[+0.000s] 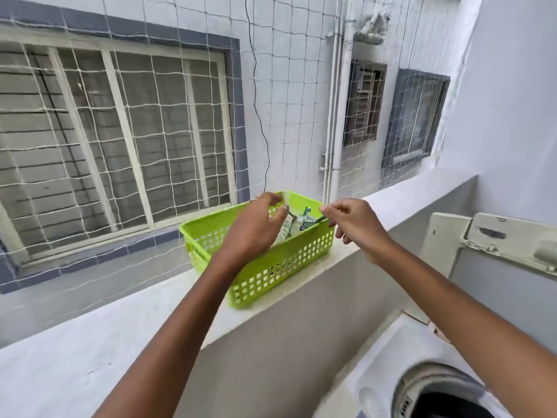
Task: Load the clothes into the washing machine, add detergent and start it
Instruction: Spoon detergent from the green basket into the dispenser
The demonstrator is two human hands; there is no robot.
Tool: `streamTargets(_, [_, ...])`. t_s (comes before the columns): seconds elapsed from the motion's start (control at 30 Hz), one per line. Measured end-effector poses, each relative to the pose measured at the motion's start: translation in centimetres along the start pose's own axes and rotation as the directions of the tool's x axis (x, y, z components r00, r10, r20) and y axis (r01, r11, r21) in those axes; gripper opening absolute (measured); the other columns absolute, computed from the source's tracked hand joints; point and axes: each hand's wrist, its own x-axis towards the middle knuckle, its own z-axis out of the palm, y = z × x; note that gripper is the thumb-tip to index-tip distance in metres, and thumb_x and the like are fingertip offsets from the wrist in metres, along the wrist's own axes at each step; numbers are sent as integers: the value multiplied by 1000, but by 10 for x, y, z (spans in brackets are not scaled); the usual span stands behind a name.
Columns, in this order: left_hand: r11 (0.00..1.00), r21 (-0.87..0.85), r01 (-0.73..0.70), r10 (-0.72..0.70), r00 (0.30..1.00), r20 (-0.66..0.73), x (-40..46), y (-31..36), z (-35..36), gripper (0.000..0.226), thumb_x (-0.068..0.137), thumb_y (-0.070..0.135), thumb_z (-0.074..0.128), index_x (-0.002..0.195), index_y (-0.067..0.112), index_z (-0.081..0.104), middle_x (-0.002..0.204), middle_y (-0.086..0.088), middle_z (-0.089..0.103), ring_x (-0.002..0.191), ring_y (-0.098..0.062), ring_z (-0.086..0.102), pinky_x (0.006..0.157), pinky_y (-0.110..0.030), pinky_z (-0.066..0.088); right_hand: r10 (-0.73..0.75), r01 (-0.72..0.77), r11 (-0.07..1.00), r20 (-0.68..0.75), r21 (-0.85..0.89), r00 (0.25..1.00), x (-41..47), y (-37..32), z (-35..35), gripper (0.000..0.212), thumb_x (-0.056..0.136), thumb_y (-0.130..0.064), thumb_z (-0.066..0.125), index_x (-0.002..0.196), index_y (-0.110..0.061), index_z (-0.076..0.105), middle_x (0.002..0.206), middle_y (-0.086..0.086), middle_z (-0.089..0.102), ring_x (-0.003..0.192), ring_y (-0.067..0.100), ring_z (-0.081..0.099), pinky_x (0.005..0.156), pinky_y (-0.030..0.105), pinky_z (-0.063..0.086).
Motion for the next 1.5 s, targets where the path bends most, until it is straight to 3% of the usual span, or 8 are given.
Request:
streamTargets(0.13, [999, -42, 28, -20, 982, 188, 4, -9, 9, 42, 100, 31, 42, 138, 14, 42, 139, -11, 52, 126, -24, 51, 105, -36, 40, -28, 28, 999, 0, 18, 1000, 6, 4, 10, 20, 87, -23, 64, 72, -10, 67, 61, 2, 62, 49, 14, 49, 44, 22, 38])
streamTargets(0.3, [1000, -1, 30, -29, 977, 211, 1, -11, 10, 46, 99, 34, 42, 142, 16, 39, 140, -6, 52, 125, -22, 51, 104, -34, 40, -116, 120, 990, -65, 69, 991, 5, -1, 6, 8, 86, -11, 65, 80, -10, 69, 63, 5, 66, 53, 14, 61, 51, 22, 50])
streamTargets(0.5, [998, 70, 8, -27, 960, 278, 4, -16, 12, 45, 88, 39, 38, 124, 19, 55, 128, -6, 60, 114, -23, 56, 99, -39, 44, -319, 295, 945, -195, -140, 928, 1, -5, -1, 11, 86, -4, 64, 90, -11, 72, 65, -3, 66, 57, 2, 63, 60, 15, 55])
streamTargets(0.63, [997, 74, -1, -20, 959, 283, 2, -14, 11, 27, 91, 33, 39, 98, 15, 58, 106, -8, 65, 95, -24, 58, 89, -38, 47, -451, 388, 882, -234, -268, 862, -2, -4, 3, 11, 85, -4, 64, 91, -7, 73, 70, -1, 67, 60, 9, 65, 69, 30, 57])
streamTargets(0.73, [999, 46, -6, -8, 956, 295, 0, -10, 8, 45, 81, 40, 35, 101, 10, 62, 102, -9, 67, 94, -26, 61, 87, -42, 49, -510, 431, 833, -180, -346, 841, -3, -3, 8, 10, 84, -2, 64, 89, -6, 72, 74, 4, 70, 67, 20, 67, 70, 39, 56])
streamTargets(1.07, [999, 26, -30, 19, 940, 341, 0, -5, 9, 54, 76, 39, 28, 98, 2, 61, 98, -18, 65, 94, -32, 61, 83, -45, 48, -236, 222, 955, -53, -198, 970, 9, -11, 4, 19, 86, -3, 61, 76, -19, 64, 66, 8, 66, 45, 4, 58, 54, 22, 52])
streamTargets(1.27, [999, 23, -40, 29, 929, 369, 1, -5, 13, 31, 97, 20, 33, 98, 1, 58, 88, -11, 59, 81, -26, 52, 81, -39, 45, -68, 72, 996, -53, 62, 996, 8, -8, 5, 6, 89, -2, 59, 89, -2, 65, 63, 10, 62, 46, 8, 58, 47, 18, 48])
streamTargets(1.5, [998, 20, -54, 43, 926, 374, 2, -6, 13, 25, 97, 17, 33, 78, 12, 47, 72, -1, 44, 71, -19, 40, 67, -32, 33, 116, -148, 941, 122, 304, 986, 5, -10, 7, 23, 96, -12, 50, 82, -2, 64, 61, 9, 54, 42, 7, 49, 43, 16, 44])
